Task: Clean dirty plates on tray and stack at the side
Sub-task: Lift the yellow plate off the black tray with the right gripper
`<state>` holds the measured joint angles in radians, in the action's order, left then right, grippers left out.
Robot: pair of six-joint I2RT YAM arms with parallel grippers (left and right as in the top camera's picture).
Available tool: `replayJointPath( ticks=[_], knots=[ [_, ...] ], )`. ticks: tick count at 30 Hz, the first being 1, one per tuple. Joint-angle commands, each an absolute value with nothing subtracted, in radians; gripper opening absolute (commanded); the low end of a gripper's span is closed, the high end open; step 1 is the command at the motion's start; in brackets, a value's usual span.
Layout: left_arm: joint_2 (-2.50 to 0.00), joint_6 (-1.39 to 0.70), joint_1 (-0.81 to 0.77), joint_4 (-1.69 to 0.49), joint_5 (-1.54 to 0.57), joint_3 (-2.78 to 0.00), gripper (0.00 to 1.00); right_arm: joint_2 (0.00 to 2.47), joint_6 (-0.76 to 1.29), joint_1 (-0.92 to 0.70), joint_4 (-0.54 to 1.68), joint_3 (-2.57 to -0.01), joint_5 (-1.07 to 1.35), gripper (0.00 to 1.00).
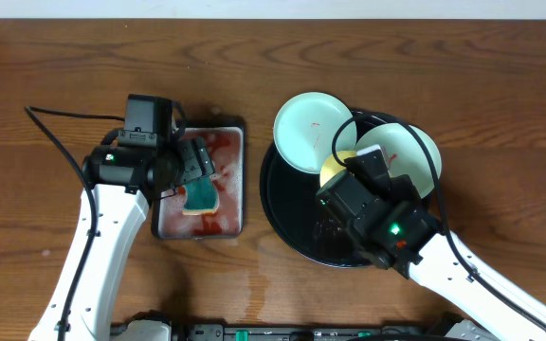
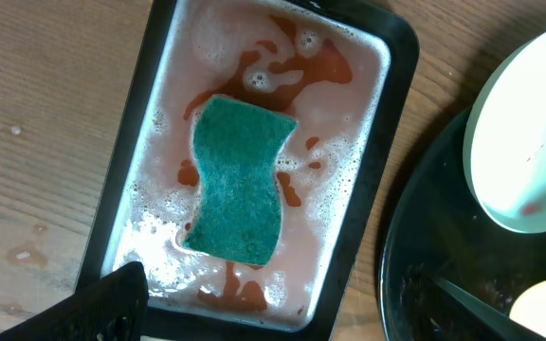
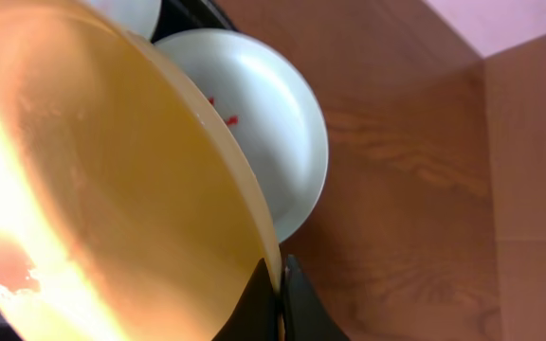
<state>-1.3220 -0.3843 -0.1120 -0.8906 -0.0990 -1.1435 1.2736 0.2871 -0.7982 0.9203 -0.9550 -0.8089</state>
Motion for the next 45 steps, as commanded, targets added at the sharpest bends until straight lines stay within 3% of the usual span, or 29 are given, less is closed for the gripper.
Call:
replayJointPath(
  ticks=[1,17,45],
  knots=[
    [-1.32,-0.374,-0.107,-0.894,-0.097,-1.165,0.86,1.253,0.267,-0.827,0.917,-1.033,-0.891,0.01],
    [-1.32,-0.374,-0.107,-0.894,-0.097,-1.165,0.86,1.253,0.064,-0.925,0.906,-1.165,-1.007,0.01],
    [-1.32,-0.374,-0.107,-0.894,-0.097,-1.165,0.86,1.253,0.043,-0.948,0.909,-1.165,-1.051,0.01]
  ],
)
